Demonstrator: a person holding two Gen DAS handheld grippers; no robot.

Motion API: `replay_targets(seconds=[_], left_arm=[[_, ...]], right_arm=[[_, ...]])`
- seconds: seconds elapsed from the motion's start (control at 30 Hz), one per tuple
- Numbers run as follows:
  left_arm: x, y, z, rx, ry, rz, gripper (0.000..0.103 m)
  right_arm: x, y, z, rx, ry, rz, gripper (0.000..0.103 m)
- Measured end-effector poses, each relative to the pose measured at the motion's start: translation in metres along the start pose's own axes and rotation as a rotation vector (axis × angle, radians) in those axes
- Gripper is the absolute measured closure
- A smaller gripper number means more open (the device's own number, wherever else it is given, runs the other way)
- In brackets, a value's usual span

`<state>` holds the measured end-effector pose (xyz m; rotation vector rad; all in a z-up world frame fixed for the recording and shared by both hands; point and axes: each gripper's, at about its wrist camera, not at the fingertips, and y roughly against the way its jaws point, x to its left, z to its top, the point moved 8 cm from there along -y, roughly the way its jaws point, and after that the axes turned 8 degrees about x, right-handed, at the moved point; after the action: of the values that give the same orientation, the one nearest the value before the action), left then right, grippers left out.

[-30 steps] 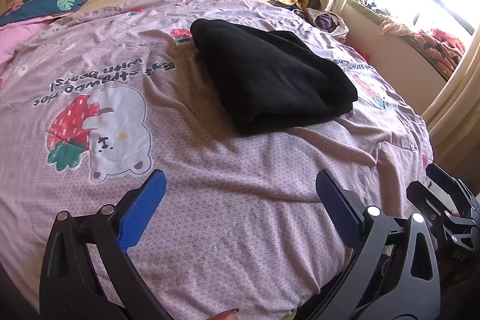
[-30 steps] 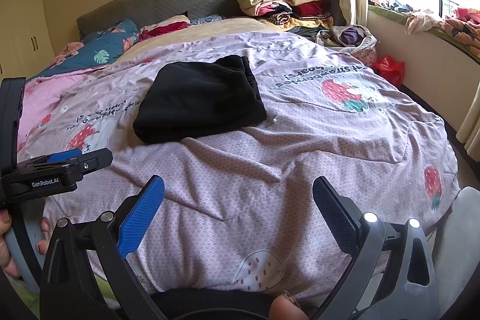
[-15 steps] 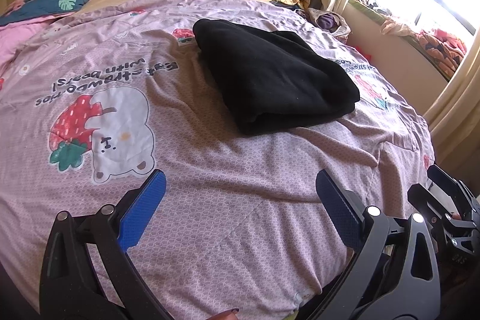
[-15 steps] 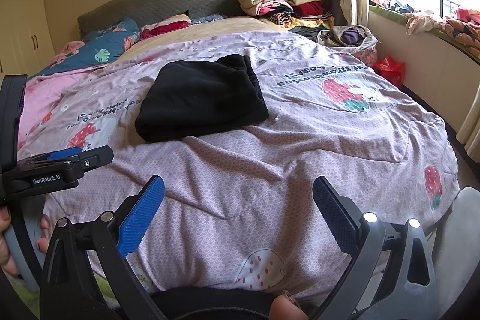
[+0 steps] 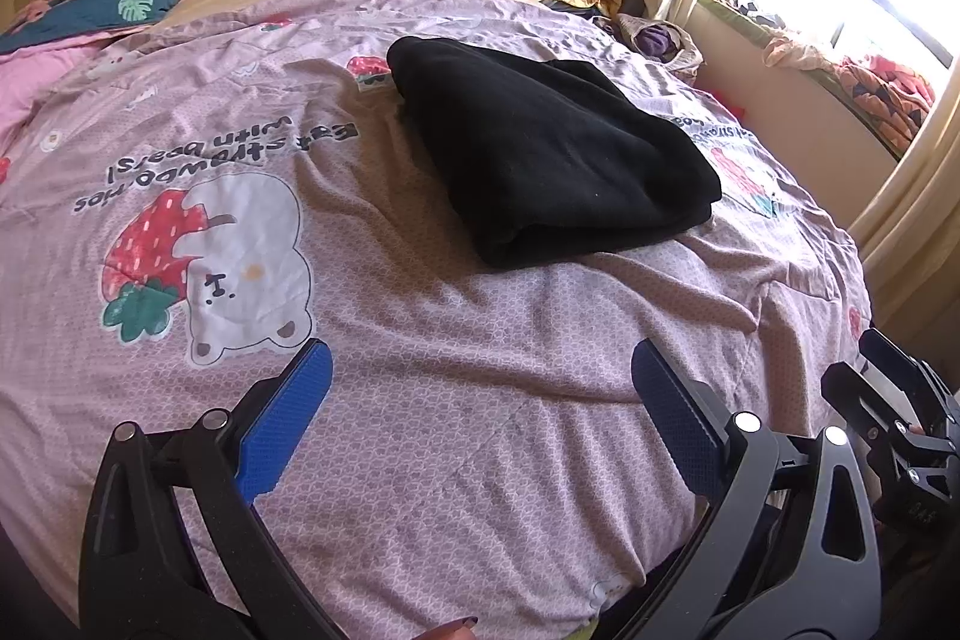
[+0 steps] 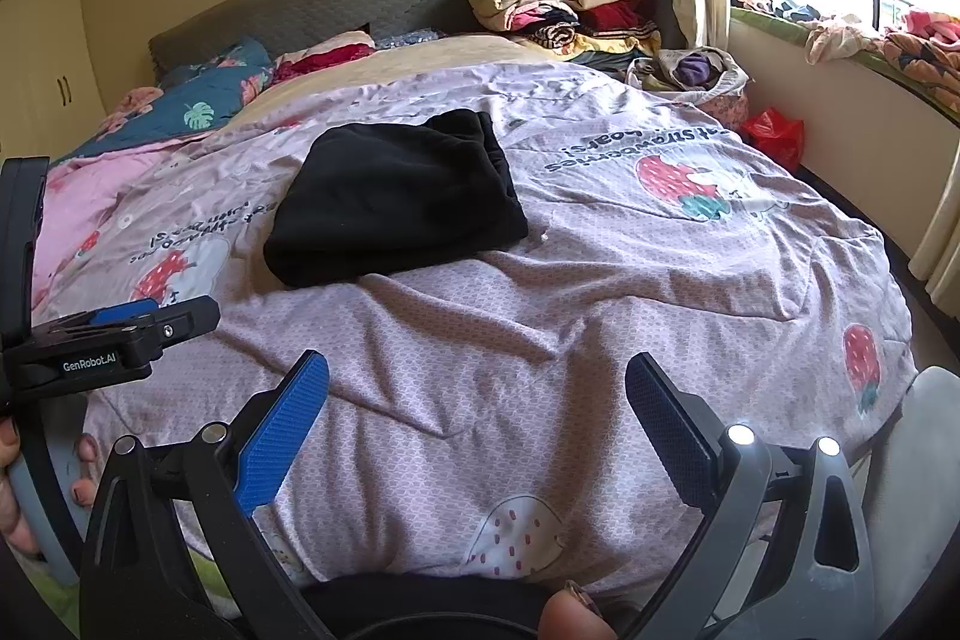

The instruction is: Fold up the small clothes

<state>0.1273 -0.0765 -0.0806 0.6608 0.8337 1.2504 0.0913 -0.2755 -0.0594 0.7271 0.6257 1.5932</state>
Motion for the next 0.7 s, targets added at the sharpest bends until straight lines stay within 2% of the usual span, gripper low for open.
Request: replay_targets(seconds=[0.47, 0.53, 0.63, 0.7], left_arm=[[0.0, 0.0, -0.001, -0.002, -0.009, 0.016, 0.009], [0.003, -0.002, -0.002, 0.007, -0.012, 0.041, 0.009], [0.015, -0.004, -0.004, 0.026, 0.004, 0.084, 0.009], [0.029, -0.005, -0.004, 0.036, 0.023, 0.092, 0.009]], right_arm=[[-0.005, 0.001, -0.001, 0.005, -0.016, 0.002, 0.004], [-0.01, 0.002, -0.001, 0.006, -0.037, 0.006, 0.004], [-0.033, 0.01, 0.001, -0.008, -0.108, -0.006, 0.004], [-0.068, 0.022, 0.004, -0.035, -0.186, -0.052, 0.005]])
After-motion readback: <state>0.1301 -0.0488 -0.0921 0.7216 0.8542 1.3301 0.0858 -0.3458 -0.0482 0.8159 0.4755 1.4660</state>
